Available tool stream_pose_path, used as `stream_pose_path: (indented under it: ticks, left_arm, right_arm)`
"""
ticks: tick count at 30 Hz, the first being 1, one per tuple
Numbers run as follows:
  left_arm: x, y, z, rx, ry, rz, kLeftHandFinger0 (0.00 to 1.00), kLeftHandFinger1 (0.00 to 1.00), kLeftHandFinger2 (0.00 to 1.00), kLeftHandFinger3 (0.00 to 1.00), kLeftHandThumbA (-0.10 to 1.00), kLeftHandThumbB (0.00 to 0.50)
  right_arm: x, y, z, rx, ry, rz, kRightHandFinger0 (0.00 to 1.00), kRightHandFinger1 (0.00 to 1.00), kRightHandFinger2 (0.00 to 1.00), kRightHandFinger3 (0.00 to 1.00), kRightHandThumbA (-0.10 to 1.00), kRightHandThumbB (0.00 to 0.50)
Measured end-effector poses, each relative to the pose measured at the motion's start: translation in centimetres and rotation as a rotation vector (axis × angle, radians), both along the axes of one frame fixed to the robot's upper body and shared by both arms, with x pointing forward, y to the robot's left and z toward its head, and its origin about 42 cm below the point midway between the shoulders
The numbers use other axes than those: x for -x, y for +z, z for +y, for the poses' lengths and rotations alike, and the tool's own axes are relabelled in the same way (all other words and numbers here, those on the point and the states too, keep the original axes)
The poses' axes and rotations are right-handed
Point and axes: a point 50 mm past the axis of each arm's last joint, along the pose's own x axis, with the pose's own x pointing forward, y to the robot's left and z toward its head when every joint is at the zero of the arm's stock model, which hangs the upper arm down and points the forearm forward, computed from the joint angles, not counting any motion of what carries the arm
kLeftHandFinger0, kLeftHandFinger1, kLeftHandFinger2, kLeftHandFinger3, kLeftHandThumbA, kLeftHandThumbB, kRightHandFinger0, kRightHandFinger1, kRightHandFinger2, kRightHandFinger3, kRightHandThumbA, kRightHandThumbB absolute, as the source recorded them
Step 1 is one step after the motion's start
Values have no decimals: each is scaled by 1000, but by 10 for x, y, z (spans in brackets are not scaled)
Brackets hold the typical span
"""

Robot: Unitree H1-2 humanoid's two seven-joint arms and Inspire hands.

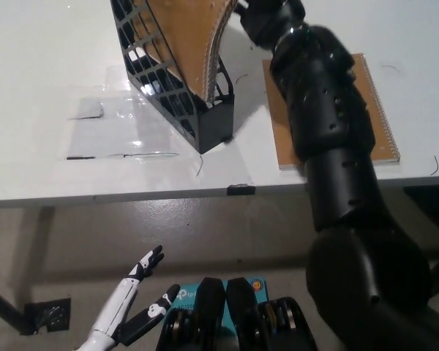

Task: Use the right hand to pick up a book from the book holder on the left side and put it on another book on the right side

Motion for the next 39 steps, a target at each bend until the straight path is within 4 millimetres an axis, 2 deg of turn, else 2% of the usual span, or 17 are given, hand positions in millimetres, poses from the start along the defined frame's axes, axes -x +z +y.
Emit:
stream_pose_path:
  ticks: [5, 10, 13, 17, 21, 25, 28, 30, 32, 36, 38, 39]
  left_arm:
    - [0, 0, 0, 0, 0, 1, 1000, 1000, 1000, 1000, 751, 201]
    - [0, 0, 0, 1, 0, 2, 1000, 1000, 1000, 1000, 753, 200]
    - [0, 0, 0, 3, 1, 1, 1000, 1000, 1000, 1000, 748, 193]
    - [2, -1, 1, 3, 4, 4, 1000, 1000, 1000, 1000, 769, 189]
    - [4, -3, 1, 2, 7, 11, 1000, 1000, 1000, 1000, 761, 187]
    - [5, -5, 2, 3, 8, 13, 1000, 1000, 1000, 1000, 751, 186]
    - [6, -5, 2, 4, 8, 14, 1000, 1000, 1000, 1000, 750, 186]
    - [7, -6, 2, 4, 8, 16, 1000, 1000, 1000, 1000, 744, 165]
    - [8, -7, 2, 5, 9, 19, 1000, 1000, 1000, 1000, 753, 174]
    - [10, -8, 2, 5, 9, 22, 1000, 1000, 1000, 1000, 785, 172]
    - [10, -9, 3, 5, 8, 22, 1000, 1000, 1000, 1000, 774, 155]
    - [10, -9, 3, 5, 8, 21, 1000, 1000, 1000, 1000, 774, 165]
  right_arm:
    - [0, 28, -2, -26, 19, -28, 0, 131, 703, 1000, -100, 97]
    - [2, 59, -10, -35, 19, -79, 0, 166, 725, 1000, -100, 83]
    - [3, 83, -28, -40, 7, -128, 0, 171, 740, 1000, -100, 72]
    - [1, 104, -55, -35, -22, -169, 0, 172, 726, 1000, -100, 59]
    - [-2, 111, -81, -16, -49, -188, 0, 172, 714, 1000, -100, 64]
    - [-3, 108, -108, 58, -84, -203, 0, 183, 744, 1000, -100, 38]
    - [-6, 95, -126, 101, -104, -189, 0, 204, 766, 1000, -100, 35]
    - [-7, 82, -138, 124, -115, -170, 0, 212, 768, 1000, -100, 47]
    - [-9, 71, -148, 149, -123, -150, 0, 204, 763, 1000, -100, 45]
    - [-11, 59, -157, 174, -127, -122, 0, 187, 770, 1000, -100, 42]
    - [-13, 55, -159, 175, -124, -108, 0, 203, 804, 1000, -100, 54]
    - [-14, 53, -160, 174, -122, -101, 0, 210, 830, 1000, -100, 73]
